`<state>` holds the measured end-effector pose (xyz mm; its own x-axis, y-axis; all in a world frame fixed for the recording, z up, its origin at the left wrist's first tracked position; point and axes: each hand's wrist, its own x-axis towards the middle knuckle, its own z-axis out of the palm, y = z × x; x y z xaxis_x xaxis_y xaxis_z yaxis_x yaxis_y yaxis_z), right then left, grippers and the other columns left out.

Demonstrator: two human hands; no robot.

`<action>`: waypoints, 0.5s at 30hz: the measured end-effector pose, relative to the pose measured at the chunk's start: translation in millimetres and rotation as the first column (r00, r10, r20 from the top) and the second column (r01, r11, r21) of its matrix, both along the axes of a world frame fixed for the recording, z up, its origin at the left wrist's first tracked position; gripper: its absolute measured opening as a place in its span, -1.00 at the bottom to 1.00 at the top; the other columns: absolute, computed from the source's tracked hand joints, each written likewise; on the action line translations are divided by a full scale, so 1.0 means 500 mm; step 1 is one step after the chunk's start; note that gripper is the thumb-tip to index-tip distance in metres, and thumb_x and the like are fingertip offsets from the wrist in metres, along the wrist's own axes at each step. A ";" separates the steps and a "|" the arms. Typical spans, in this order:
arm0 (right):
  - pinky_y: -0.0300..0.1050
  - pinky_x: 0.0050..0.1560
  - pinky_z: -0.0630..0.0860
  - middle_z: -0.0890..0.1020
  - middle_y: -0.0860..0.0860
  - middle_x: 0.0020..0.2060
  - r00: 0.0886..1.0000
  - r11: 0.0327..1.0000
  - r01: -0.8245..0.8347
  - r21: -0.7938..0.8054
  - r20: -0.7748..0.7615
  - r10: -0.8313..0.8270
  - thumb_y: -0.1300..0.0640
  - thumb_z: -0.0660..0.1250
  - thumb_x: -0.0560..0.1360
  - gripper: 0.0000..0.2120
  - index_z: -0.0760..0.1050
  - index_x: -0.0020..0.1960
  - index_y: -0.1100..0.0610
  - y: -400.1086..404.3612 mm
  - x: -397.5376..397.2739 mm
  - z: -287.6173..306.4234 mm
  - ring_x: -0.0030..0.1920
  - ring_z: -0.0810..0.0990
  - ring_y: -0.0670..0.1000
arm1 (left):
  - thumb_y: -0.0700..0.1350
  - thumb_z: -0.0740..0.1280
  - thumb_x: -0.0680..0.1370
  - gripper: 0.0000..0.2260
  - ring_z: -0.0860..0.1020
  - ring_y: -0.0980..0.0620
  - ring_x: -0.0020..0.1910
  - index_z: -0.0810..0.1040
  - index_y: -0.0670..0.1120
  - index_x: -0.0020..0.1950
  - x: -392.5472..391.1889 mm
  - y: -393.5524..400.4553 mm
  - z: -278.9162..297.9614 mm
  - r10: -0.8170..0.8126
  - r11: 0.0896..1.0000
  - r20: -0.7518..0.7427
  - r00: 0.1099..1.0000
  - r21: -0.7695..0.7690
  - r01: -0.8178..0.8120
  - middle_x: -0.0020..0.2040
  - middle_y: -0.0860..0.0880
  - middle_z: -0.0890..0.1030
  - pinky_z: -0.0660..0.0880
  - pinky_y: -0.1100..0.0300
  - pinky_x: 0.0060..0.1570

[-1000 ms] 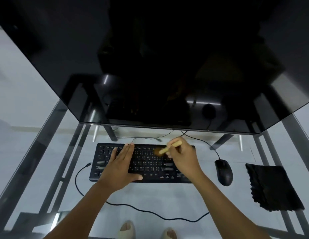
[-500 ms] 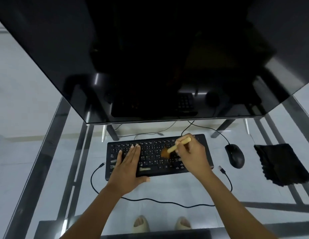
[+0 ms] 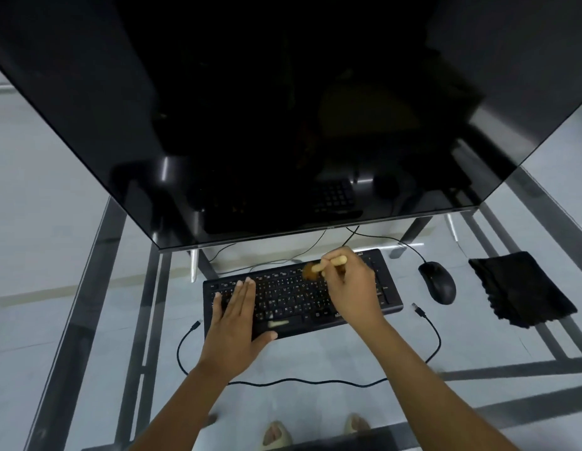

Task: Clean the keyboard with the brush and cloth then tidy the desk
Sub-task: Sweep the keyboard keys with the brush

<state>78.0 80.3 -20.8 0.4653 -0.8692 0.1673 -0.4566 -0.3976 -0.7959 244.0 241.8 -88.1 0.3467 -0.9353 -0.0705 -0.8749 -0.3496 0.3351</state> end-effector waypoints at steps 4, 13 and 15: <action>-0.33 -0.25 0.52 0.62 -0.03 -0.27 0.993 0.992 -0.083 0.098 -0.082 0.091 0.21 0.29 0.56 -0.92 0.50 -0.11 0.12 0.020 0.025 -0.007 -0.32 0.58 -0.17 | 0.47 0.09 0.39 -0.03 -0.17 0.12 0.55 -0.15 -0.07 0.58 0.019 0.029 -0.009 0.076 0.996 -0.054 0.996 -0.050 -0.078 0.58 0.06 -0.09 -0.19 -0.06 0.51; -0.41 -0.23 0.47 0.61 -0.03 -0.18 0.999 0.999 -0.050 -0.003 0.002 0.050 0.24 0.29 0.56 -0.94 0.51 -0.08 0.14 0.036 0.063 -0.016 -0.26 0.57 -0.22 | 0.52 0.25 0.24 0.13 -0.28 0.22 0.51 -0.21 0.01 0.57 0.061 0.087 -0.019 0.239 0.964 -0.227 0.944 -0.060 -0.258 0.58 0.11 -0.13 -0.32 0.02 0.47; -0.29 -0.20 0.53 0.61 -0.03 -0.16 0.996 0.997 -0.025 -0.069 0.086 0.031 0.23 0.31 0.55 -0.96 0.52 -0.06 0.13 0.035 0.070 -0.010 -0.21 0.59 -0.14 | 0.50 0.30 0.22 0.15 -0.26 0.21 0.52 -0.26 0.06 0.56 0.073 0.092 -0.023 0.237 0.961 -0.278 0.931 -0.070 -0.266 0.56 0.16 -0.17 -0.32 0.02 0.47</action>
